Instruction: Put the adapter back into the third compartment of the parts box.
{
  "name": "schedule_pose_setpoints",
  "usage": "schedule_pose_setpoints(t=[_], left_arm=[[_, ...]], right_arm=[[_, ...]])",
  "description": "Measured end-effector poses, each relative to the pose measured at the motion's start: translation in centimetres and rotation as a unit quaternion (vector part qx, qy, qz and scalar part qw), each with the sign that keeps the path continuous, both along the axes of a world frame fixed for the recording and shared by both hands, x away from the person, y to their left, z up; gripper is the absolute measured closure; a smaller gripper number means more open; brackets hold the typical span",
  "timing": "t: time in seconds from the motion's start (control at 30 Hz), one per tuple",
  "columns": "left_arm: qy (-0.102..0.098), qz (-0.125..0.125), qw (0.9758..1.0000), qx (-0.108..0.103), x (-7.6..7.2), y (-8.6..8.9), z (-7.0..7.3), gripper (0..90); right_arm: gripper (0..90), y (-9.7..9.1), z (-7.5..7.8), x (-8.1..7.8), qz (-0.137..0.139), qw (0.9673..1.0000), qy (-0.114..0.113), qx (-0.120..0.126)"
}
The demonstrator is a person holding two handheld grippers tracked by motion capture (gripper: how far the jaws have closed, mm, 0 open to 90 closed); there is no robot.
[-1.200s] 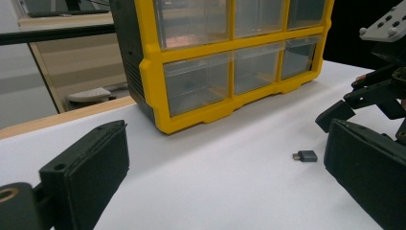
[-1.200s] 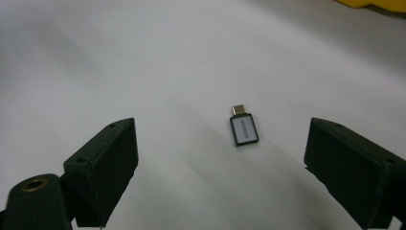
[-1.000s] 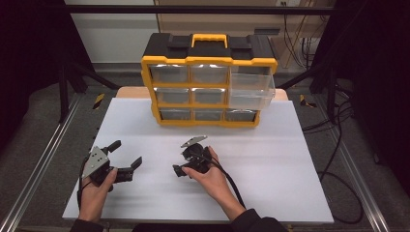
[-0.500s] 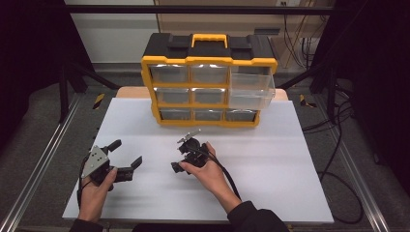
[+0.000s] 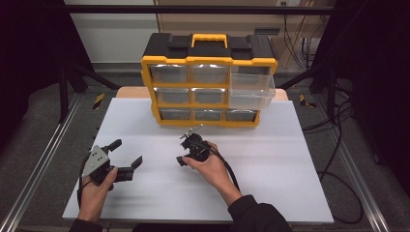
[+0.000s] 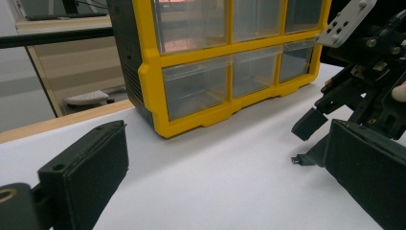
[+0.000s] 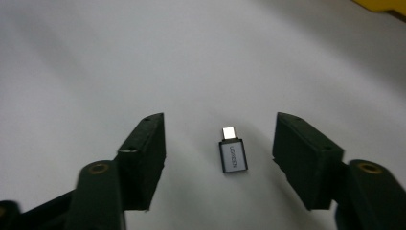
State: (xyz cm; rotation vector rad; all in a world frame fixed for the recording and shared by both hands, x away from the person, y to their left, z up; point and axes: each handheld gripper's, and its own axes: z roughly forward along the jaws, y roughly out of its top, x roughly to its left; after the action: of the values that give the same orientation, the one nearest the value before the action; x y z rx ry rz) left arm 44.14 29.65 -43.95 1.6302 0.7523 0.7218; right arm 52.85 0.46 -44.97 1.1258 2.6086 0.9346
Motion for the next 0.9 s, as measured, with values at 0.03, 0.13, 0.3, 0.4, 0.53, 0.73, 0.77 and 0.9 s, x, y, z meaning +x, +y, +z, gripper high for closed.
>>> schedule_pose_setpoints(t=[0.03, 0.13, 0.3, 0.4, 0.53, 0.73, 0.77, 0.9], left_arm=[[0.0, 0.0, 1.0, 0.0, 0.0, 0.0, 0.0, 1.2], [0.0, -0.001, 1.0, 0.001, 0.0, 0.0, 0.0, 1.2], [-0.001, -0.004, 1.0, 0.003, 0.0, -0.1, 0.0, 1.2], [0.0, -0.004, 1.0, 0.003, 0.1, -0.1, 0.0, 1.2], [0.0, -0.004, 1.0, 0.004, 0.2, -0.2, 0.0, 1.3], [0.002, -0.006, 1.0, 0.006, 0.1, -0.3, -0.1, 1.3], [0.002, -0.005, 1.0, 0.006, 0.1, -0.2, -0.1, 1.3], [0.001, -0.005, 1.0, 0.004, 0.2, -0.2, -0.1, 1.2]], right_arm=[[45.8, 0.0, -0.1, 0.1, 0.002, 1.0, 0.001, -0.002], [56.8, 0.0, -0.5, 0.2, 0.003, 1.0, 0.005, -0.006], [67.2, 0.1, -0.9, 0.4, 0.003, 0.9998, 0.007, -0.018], [70.3, 0.0, -1.2, 0.4, -0.001, 0.9996, 0.01, -0.025], [74.5, -0.1, -1.3, 0.3, 0.001, 0.9997, 0.0, -0.025], [76.3, -0.5, -1.5, 0.1, 0.0, 0.9998, -0.01, -0.015], [76.3, -0.8, -1.5, 0.1, -0.001, 0.9999, -0.011, -0.012], [76.3, -2.4, -1.0, -0.5, 0.002, 0.9993, -0.037, -0.001]])
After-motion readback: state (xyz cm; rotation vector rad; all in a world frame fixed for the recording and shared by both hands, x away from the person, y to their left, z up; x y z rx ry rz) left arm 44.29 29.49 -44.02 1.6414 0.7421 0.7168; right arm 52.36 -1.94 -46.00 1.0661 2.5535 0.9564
